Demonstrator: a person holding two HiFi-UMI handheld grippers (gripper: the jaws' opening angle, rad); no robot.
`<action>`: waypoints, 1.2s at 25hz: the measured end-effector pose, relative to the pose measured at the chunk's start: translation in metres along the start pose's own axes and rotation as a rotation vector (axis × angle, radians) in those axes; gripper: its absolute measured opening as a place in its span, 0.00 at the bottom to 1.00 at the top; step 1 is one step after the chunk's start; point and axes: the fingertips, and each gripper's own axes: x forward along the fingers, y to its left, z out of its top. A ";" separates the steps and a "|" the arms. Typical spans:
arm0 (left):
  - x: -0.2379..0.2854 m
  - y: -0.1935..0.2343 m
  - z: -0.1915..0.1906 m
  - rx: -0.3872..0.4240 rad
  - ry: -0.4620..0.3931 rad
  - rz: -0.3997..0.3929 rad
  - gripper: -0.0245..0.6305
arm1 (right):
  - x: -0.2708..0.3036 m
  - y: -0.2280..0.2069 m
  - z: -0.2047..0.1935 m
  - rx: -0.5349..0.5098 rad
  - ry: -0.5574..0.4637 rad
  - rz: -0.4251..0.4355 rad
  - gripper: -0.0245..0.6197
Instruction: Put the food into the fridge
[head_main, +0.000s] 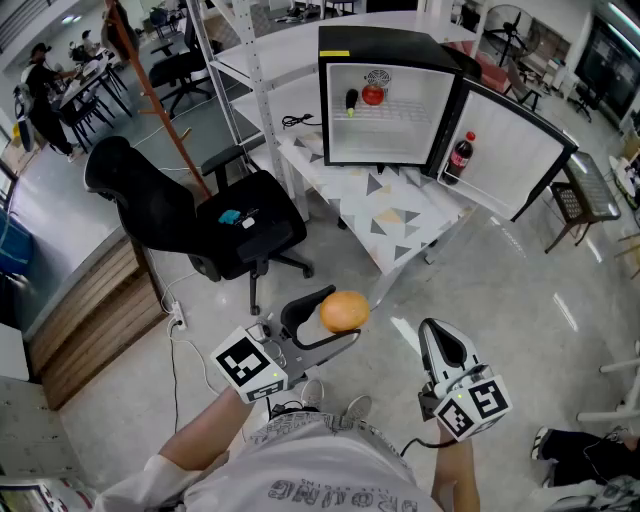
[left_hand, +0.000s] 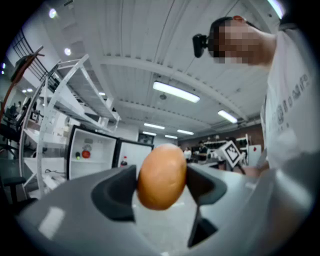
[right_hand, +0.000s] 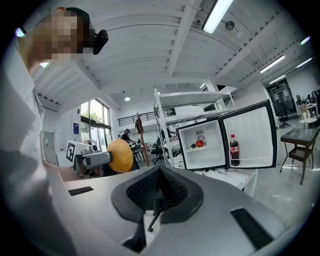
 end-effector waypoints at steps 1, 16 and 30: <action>0.000 0.000 -0.001 -0.001 0.001 -0.001 0.52 | 0.000 0.000 0.000 0.000 0.000 -0.001 0.04; 0.006 -0.003 -0.002 0.005 0.009 -0.004 0.52 | -0.002 -0.007 0.002 0.026 -0.012 -0.006 0.04; 0.030 -0.045 -0.006 0.023 0.013 0.047 0.52 | -0.043 -0.031 -0.001 0.032 -0.027 0.039 0.04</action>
